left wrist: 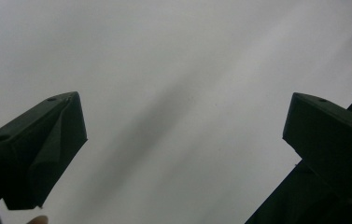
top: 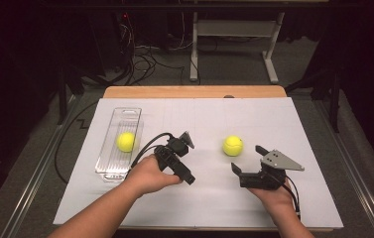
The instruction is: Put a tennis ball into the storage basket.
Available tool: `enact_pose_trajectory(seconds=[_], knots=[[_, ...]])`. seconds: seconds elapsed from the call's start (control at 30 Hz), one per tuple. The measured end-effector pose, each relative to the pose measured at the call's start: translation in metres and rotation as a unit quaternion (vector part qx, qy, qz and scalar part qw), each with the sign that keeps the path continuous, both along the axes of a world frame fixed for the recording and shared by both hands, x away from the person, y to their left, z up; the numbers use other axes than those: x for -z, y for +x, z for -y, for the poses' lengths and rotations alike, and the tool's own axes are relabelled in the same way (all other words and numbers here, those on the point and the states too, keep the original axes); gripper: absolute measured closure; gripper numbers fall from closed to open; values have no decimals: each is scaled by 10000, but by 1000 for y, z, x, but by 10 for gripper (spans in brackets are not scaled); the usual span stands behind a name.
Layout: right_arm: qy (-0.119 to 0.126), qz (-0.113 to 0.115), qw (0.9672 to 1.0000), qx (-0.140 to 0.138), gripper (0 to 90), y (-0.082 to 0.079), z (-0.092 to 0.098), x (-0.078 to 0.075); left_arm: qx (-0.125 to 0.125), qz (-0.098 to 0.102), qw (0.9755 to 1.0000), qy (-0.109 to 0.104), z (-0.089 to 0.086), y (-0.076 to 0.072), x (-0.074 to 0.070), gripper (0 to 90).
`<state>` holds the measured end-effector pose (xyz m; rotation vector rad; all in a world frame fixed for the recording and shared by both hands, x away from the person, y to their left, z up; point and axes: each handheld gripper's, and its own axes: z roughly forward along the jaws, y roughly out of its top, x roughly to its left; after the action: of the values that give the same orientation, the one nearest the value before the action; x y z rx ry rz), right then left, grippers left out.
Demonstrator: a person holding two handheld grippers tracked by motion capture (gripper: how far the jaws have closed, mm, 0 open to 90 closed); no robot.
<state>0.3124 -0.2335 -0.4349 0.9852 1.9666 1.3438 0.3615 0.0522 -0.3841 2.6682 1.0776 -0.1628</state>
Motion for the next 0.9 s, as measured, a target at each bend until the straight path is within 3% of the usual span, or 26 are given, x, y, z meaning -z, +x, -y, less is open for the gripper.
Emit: enact_pose_trajectory(seconds=[0.13, 0.43, 0.9], knots=[[-156, -62, 9998, 62, 2, 10, -1, 3, 8, -20, 10000, -1, 0, 0, 0, 6], [-47, -165, 9995, 267, 2, 31, -3, 6, 32, -58, 10000, -1, 1, 1, 3, 6], [-109, -435, 9982, 398, 5, 54, -12, 14, -40, -60, 10000, -16, -7, 0, 1, 6]])
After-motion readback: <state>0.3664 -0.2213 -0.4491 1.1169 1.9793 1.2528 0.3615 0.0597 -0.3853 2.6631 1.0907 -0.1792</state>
